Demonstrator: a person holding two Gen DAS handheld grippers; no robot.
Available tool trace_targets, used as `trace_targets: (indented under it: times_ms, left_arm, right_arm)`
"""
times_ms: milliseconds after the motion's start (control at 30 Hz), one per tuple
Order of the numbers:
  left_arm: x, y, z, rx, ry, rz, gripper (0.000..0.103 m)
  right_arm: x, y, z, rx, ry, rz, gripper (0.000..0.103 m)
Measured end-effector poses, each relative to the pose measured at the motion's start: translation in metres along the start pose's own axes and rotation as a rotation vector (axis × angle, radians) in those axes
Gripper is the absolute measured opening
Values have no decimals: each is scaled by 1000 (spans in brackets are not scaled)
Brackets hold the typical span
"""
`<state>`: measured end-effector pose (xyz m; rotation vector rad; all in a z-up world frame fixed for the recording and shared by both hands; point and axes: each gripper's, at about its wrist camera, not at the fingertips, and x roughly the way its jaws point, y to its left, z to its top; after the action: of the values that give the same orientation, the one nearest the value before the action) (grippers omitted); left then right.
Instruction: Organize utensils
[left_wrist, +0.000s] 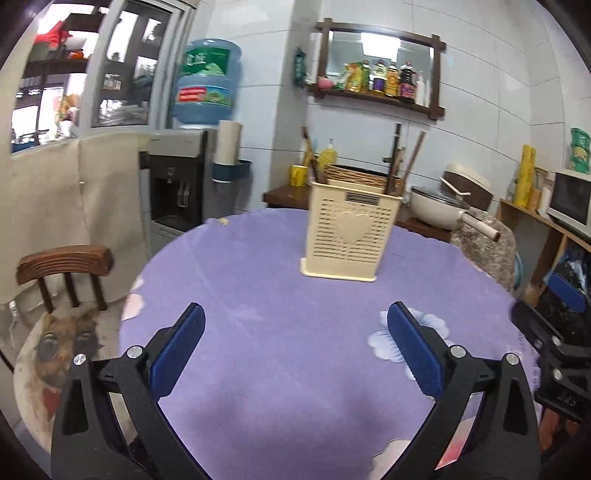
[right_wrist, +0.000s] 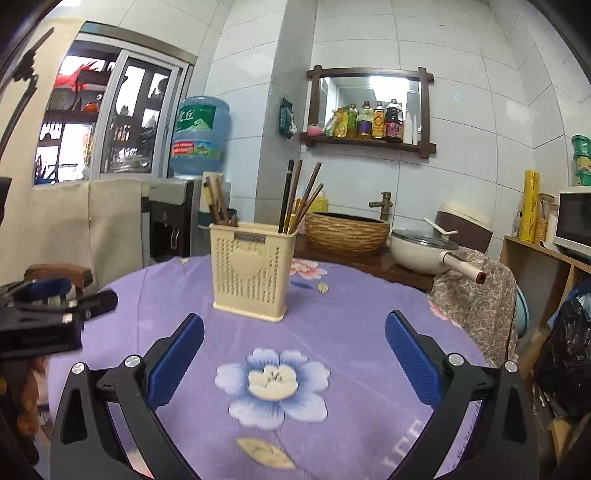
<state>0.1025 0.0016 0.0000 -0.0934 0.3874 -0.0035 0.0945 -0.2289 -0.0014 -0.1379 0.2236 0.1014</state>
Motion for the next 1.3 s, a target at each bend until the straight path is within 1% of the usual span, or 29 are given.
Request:
trace_targets:
  times_ms: [67,133,267,433,633,767,967,1167,1300]
  left_arm:
    - [-8,9,-9,13,1,39,97]
    - [-17,17,-17,14,6,48,97]
    - [-40,16,-34,16,3,4,97]
    - [-58,-1,-40,59,-25,-45,97]
    - [-57,0,-37,29,-19,-21,97]
    - [-57,-1,-37,34,-18,-31,97]
    - [-57,3,-37,21,-12,-26,97]
    - [-58,5,-37,6,-12,-10,97]
    - [-57,5,-37,3,-6,-16,97]
  right_arm:
    - [-11,1,-10,-13,10,-8,97]
    - [-20,2,-17,-14,31,11,97]
    - [-37,3,-24,44,43,57,97]
    - [-50,12,-23,72,32,96,97]
    - [-54,12,-23,79,32,73,97]
    - [-54,12,-24,82,39,71,97]
    - [-55,12,-22,72,36,57,97]
    - [-56,14,-21,64,35,64,97]
    - [-56,14,-21,63,35,64,97]
